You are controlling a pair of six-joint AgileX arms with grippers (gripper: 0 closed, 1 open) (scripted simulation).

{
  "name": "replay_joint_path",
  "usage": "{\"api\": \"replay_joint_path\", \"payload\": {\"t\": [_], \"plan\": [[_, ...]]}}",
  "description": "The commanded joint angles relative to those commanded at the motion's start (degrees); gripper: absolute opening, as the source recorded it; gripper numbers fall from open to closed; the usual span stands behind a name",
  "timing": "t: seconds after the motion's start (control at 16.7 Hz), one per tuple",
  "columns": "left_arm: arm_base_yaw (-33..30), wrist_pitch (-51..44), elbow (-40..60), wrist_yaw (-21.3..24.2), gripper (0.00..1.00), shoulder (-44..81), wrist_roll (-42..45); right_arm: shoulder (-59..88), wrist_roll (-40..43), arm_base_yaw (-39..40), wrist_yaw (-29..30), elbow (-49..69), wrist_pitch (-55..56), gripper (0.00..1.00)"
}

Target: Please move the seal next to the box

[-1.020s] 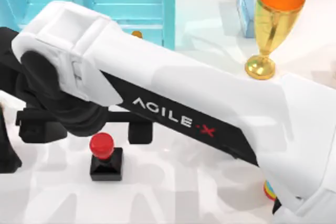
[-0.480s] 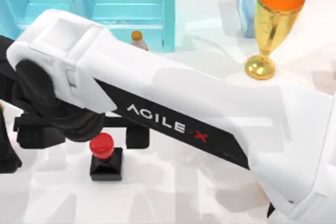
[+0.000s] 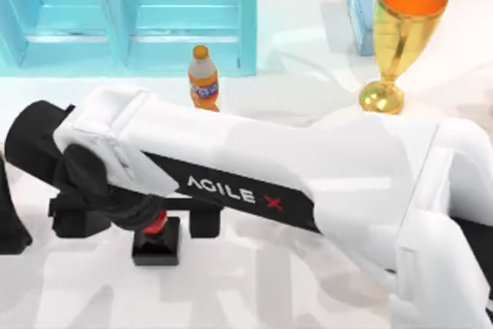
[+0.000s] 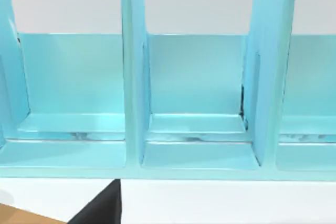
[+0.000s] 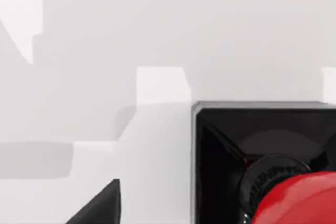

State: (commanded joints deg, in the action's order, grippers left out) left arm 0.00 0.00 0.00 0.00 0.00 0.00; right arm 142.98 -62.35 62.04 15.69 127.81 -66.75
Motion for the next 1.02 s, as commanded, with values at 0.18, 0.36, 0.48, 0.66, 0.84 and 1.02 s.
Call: {"api": "replay_joint_path", "payload": {"t": [0.18, 0.36, 0.48, 0.66, 0.84, 1.02], "plan": [[0.0, 0.0, 0.0, 0.0, 1.0, 0.0, 0.0, 0.1, 0.3, -0.3, 0.0, -2.3, 2.4, 1.0], [0.0, 0.0, 0.0, 0.0, 1.0, 0.0, 0.0, 0.1, 0.3, -0.3, 0.0, -2.3, 2.4, 1.0], [0.0, 0.0, 0.0, 0.0, 1.0, 0.0, 0.0, 0.1, 0.3, -0.3, 0.0, -2.3, 2.4, 0.85], [0.0, 0.0, 0.0, 0.0, 1.0, 0.0, 0.0, 0.1, 0.3, -0.3, 0.0, -2.3, 2.4, 0.62], [0.0, 0.0, 0.0, 0.0, 1.0, 0.0, 0.0, 0.1, 0.3, -0.3, 0.0, -2.3, 2.4, 0.4], [0.0, 0.0, 0.0, 0.0, 1.0, 0.0, 0.0, 0.1, 0.3, -0.3, 0.0, -2.3, 2.4, 0.17]]}}
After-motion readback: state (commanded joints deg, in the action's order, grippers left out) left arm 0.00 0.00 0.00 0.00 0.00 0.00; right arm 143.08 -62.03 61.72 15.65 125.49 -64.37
